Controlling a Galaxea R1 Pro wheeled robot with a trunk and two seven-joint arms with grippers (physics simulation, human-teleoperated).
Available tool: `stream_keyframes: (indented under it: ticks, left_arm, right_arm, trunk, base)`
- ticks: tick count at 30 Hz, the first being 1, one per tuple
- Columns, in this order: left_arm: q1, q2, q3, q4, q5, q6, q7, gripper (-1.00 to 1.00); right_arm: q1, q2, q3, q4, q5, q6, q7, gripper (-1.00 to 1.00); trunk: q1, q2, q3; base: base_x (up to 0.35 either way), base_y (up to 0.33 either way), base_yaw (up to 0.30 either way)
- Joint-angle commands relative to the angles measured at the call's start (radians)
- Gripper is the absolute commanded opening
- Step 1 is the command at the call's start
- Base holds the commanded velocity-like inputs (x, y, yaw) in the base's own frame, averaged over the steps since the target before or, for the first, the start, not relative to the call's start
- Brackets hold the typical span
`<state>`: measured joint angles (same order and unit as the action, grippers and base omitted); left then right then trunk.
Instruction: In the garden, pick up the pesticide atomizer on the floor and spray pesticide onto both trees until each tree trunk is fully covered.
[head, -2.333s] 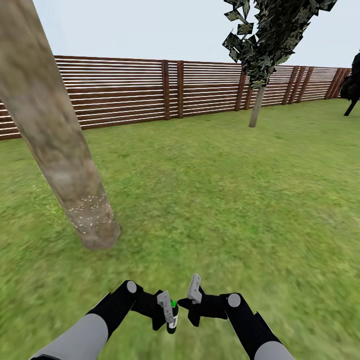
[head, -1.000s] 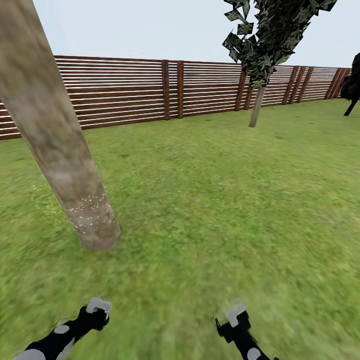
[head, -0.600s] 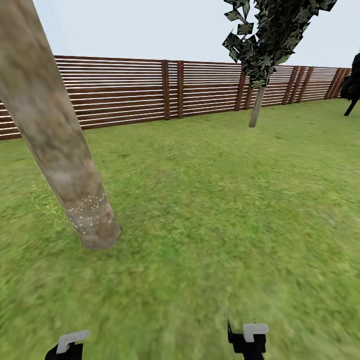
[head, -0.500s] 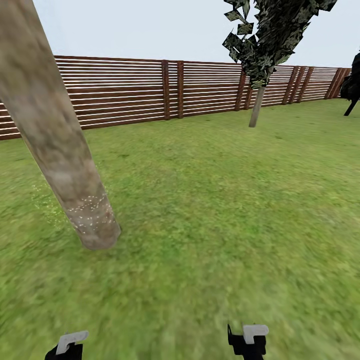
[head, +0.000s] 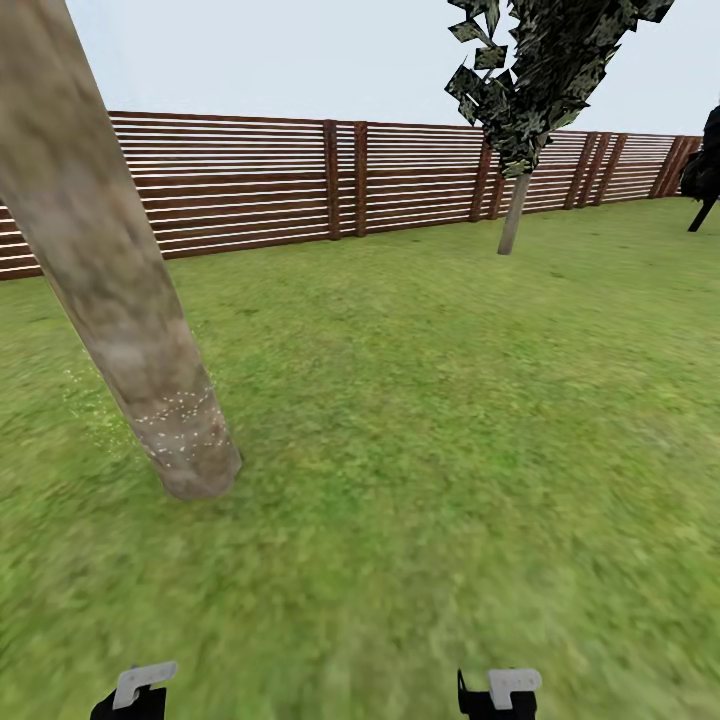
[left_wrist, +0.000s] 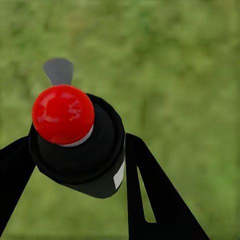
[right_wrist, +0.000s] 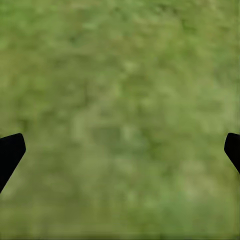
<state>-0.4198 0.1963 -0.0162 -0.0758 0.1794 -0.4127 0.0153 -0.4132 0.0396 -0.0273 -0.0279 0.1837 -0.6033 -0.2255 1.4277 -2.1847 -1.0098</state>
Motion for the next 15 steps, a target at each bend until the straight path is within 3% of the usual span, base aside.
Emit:
stream_keyframes:
  ticks: [1,15]
  left_arm:
    - [-0.001,0.0,-0.002,0.001,0.003,-0.003,0.002,-1.0]
    - [-0.001,0.002,-0.002,0.0,0.006,-0.003,0.002,-1.0]
  right_arm:
    - [0.0,0.0,-0.003,0.001,0.011,-0.001,-0.008,1.0]
    - [0.016,0.001,-0.002,0.002,0.011,-0.001,-0.007,1.0]
  trunk:
    - [0.0,0.0,-0.001]
    - [0.0,0.0,-0.001]
  base:
    - [0.0,0.0,0.0]
    - [0.0,0.0,0.0]
